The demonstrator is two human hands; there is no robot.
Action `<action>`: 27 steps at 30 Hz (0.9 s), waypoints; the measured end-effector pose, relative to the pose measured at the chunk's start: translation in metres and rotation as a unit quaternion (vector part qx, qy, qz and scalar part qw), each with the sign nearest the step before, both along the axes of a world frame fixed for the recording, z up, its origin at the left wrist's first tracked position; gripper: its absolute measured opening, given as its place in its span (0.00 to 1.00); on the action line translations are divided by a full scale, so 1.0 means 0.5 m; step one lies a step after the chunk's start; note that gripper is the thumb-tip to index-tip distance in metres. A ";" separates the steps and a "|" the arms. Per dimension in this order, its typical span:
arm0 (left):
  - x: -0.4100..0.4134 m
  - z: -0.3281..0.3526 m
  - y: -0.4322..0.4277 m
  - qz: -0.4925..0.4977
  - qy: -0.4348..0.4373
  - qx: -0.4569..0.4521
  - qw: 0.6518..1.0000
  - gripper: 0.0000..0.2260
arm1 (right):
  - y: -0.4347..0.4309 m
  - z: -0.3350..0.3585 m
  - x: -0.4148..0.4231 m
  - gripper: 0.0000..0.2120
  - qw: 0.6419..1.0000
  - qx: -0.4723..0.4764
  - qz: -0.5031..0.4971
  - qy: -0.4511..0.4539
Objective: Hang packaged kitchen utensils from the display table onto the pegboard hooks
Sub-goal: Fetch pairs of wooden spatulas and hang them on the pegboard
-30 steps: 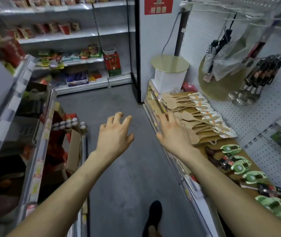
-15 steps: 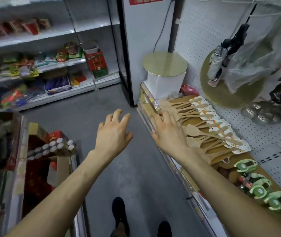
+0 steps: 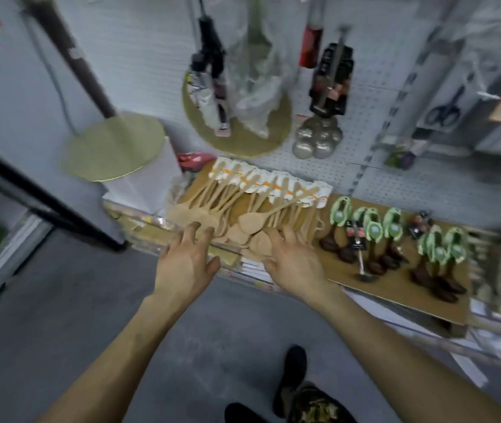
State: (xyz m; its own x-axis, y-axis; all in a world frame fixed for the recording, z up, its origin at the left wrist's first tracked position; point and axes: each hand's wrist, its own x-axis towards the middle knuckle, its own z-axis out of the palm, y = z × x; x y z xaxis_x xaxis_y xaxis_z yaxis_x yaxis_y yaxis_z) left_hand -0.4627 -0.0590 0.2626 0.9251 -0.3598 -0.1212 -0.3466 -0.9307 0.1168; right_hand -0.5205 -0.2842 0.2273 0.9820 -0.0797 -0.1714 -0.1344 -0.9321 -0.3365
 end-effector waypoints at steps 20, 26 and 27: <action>0.404 -0.446 -0.375 -0.192 0.135 0.057 0.970 0.25 | -0.299 -0.406 0.237 0.29 0.970 0.111 -0.180 0.119; 0.533 -0.584 -0.458 -0.244 0.137 0.090 0.956 0.23 | -0.324 -0.530 0.341 0.26 0.947 0.155 -0.251 0.129; 0.545 -0.603 -0.467 -0.255 0.133 0.101 0.953 0.23 | -0.329 -0.546 0.353 0.26 0.941 0.164 -0.271 0.121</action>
State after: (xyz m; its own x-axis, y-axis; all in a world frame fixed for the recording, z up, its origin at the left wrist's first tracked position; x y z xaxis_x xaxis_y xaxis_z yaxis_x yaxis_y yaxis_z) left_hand -0.1900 -0.2925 -0.0389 0.5637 -0.6982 -0.4413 -0.7421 -0.6627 0.1006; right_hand -0.3442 -0.4489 -0.0455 0.7405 -0.4618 -0.4882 -0.6706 -0.5553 -0.4919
